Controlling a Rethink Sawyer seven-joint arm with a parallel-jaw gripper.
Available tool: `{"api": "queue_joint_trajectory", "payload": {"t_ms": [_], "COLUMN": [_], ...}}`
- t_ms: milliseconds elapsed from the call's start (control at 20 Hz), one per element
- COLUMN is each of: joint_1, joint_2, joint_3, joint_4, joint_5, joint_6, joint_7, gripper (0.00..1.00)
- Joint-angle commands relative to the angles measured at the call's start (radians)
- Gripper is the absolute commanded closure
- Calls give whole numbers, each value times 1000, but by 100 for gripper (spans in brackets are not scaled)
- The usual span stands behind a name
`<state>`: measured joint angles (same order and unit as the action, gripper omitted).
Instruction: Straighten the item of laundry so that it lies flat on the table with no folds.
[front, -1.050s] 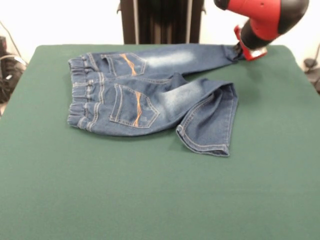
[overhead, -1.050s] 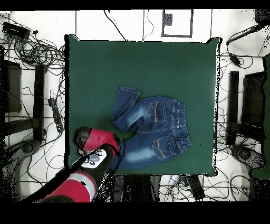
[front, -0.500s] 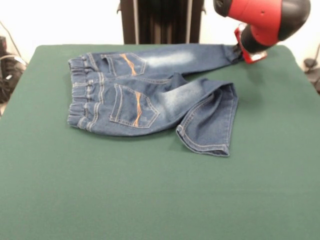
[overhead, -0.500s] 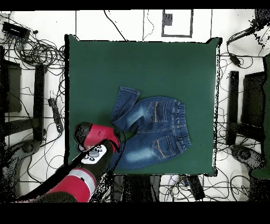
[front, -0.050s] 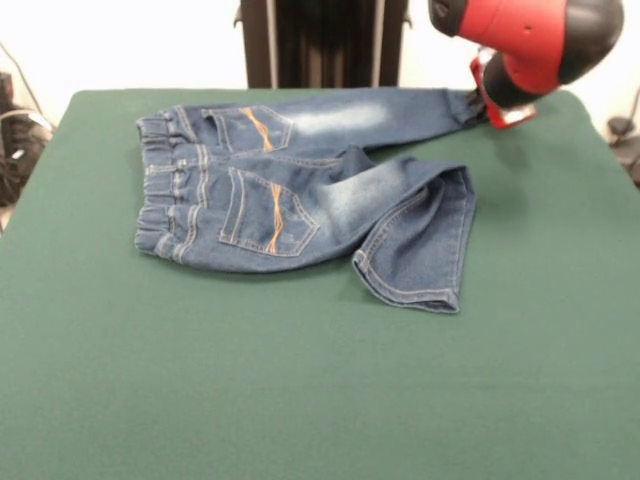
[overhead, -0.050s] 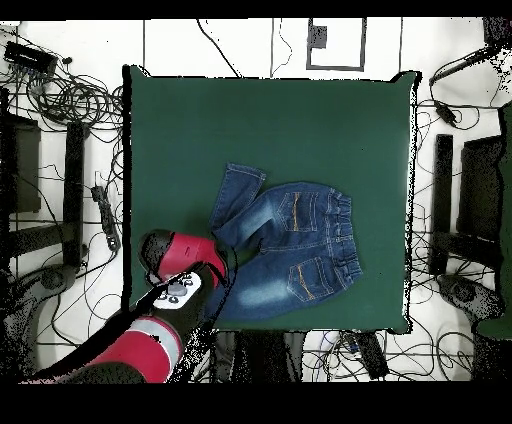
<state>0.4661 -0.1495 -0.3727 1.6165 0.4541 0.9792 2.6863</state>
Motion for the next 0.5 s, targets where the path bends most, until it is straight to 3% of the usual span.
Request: {"api": "queue_joint_trajectory", "payload": {"t_ms": [50,250,500], "joint_1": [3,-67,-113], "joint_2": [-7,-119,-212], "joint_3": [36,132,160], "joint_4": [-191,-69,13], "joint_5": [137,139,88], "joint_6": [-466,-541,-582], "joint_7": [271,138,91], "gripper": [0,0,0]}}
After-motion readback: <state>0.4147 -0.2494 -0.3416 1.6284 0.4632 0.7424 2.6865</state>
